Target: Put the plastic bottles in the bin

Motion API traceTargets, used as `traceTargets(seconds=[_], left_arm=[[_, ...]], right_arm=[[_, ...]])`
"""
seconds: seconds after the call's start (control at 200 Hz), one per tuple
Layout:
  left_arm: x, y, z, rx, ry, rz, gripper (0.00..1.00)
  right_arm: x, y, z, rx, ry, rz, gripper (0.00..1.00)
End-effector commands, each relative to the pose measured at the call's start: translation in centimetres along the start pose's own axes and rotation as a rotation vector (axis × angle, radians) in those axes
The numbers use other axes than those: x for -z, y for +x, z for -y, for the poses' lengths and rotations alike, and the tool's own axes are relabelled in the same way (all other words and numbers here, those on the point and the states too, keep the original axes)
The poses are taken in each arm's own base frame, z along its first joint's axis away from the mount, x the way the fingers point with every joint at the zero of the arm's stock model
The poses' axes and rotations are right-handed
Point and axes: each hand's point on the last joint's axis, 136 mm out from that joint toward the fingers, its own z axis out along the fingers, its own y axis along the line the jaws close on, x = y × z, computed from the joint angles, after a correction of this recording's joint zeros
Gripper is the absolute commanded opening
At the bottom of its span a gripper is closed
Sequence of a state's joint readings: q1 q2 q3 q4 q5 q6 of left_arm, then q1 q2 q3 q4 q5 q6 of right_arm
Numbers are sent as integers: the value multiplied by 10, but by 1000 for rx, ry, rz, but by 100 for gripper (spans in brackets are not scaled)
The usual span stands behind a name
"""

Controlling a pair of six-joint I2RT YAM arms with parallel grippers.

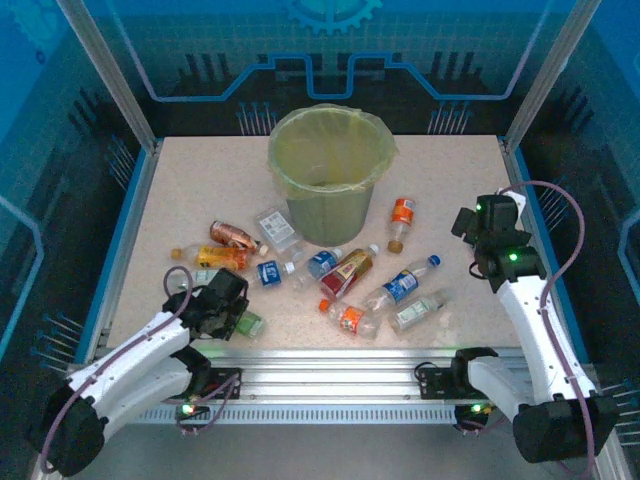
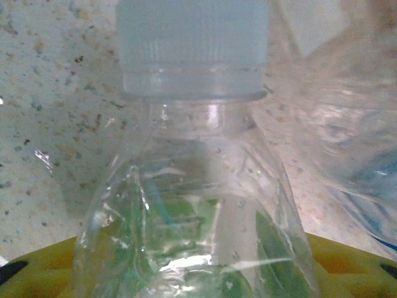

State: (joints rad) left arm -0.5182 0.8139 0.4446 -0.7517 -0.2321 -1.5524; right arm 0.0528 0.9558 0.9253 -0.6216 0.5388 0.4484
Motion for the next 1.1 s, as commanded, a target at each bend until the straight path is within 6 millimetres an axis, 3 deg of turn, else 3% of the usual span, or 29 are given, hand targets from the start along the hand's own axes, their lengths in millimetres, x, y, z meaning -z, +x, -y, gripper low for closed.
traceTargets(seconds=[0.0, 0.32, 0.795, 0.92, 1.096], left_arm=[[21, -3, 12, -40, 41, 7, 43], [87, -13, 79, -138, 294, 45, 39], [232, -46, 245, -538, 737, 352, 33], [259, -49, 288, -642, 798, 407, 33], [281, -42, 354, -797, 926, 438, 33]], right_arm=[[7, -13, 0, -16, -3, 19, 100], [11, -16, -1, -20, -8, 18, 100], [2, -11, -7, 29, -7, -41, 100], [-4, -7, -7, 64, 14, -84, 100], [-8, -5, -9, 100, 22, -127, 100]])
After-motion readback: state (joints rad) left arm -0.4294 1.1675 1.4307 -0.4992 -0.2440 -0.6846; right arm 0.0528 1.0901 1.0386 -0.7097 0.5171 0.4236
